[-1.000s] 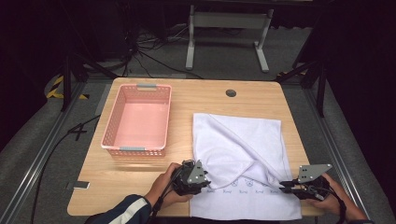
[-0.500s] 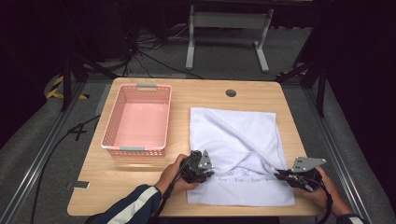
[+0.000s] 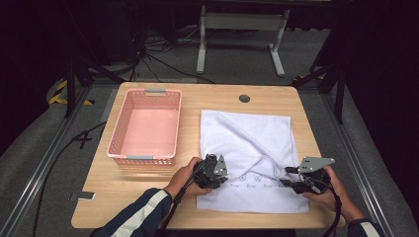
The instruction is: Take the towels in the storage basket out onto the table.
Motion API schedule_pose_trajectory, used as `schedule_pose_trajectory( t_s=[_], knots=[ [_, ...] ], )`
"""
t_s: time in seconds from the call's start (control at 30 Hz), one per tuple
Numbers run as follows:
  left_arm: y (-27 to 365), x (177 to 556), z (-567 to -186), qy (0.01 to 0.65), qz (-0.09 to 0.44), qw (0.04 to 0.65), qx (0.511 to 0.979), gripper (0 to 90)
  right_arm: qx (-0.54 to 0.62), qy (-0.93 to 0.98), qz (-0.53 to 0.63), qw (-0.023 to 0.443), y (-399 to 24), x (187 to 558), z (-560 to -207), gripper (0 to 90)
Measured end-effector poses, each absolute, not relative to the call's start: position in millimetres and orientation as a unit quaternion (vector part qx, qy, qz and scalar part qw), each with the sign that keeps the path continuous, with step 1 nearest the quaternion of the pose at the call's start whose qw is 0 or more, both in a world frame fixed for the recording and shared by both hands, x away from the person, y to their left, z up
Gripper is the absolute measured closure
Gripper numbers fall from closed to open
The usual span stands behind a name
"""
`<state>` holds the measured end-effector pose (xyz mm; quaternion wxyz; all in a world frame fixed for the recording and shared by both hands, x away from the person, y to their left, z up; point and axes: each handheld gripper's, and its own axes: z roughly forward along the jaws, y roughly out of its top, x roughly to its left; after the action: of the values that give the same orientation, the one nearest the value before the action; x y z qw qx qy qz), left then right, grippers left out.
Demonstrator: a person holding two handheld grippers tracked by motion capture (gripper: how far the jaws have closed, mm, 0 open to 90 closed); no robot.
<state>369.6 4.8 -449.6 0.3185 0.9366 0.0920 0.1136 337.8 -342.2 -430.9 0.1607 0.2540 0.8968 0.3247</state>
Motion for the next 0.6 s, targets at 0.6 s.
schedule_pose_trajectory(
  t_s=[0.6],
  knots=[
    [52.3,324.7,-410.2,0.016,0.091,0.333,0.938,88.1,0.144,0.922,0.332,0.139,-366.1,273.0,-393.7,85.8]
  ],
)
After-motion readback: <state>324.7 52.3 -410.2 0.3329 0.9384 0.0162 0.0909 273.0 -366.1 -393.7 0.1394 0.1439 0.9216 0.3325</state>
